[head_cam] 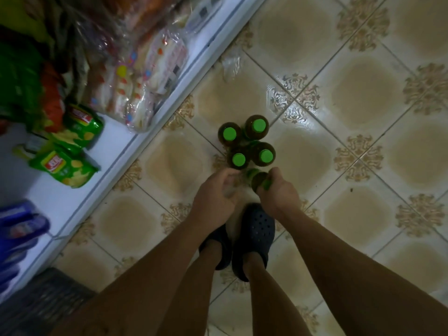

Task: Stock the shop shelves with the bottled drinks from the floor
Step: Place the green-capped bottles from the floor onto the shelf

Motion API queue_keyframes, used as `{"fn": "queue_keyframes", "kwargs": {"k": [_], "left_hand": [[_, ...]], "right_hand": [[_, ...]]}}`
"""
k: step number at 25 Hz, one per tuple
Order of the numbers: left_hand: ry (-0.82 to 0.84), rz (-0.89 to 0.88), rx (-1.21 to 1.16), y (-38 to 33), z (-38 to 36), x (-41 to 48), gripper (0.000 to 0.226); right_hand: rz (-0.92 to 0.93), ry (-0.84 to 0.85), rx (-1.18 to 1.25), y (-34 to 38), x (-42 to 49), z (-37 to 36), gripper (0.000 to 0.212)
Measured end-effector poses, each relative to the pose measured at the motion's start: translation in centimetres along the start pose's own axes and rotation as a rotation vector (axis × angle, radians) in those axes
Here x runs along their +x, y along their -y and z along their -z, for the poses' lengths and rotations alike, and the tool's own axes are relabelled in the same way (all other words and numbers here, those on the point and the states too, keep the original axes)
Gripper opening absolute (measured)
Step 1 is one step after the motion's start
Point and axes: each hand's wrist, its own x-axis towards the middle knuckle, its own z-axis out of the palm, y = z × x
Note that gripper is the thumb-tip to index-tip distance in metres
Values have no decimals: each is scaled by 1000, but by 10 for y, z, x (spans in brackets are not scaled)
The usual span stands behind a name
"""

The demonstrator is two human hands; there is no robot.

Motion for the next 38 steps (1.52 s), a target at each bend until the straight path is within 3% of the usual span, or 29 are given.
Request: {"fn": "queue_keyframes", "kwargs": {"k": [6,11,22,26,33,38], "left_hand": [[30,-30,80,-59,33,-77,53],[-1,-119,126,-131,89,-145,68],[-294,-374,219,-281,225,-331,84],[-483,-501,276,-320,267,-378,85],[-625,-585,200,-363,319,-464,96],[-730,-638,159,-374,356,-527,84]], "right_hand": [[-1,39,279,18,-101,66,38],[60,8,580,49,-212,150,33],[517,-82,663,130,-451,332,23],[757,-41,669,158,-513,382,21],[1042,-98,629,215,-604,419,18],[1236,-14,636,258,-663,428,18]]}}
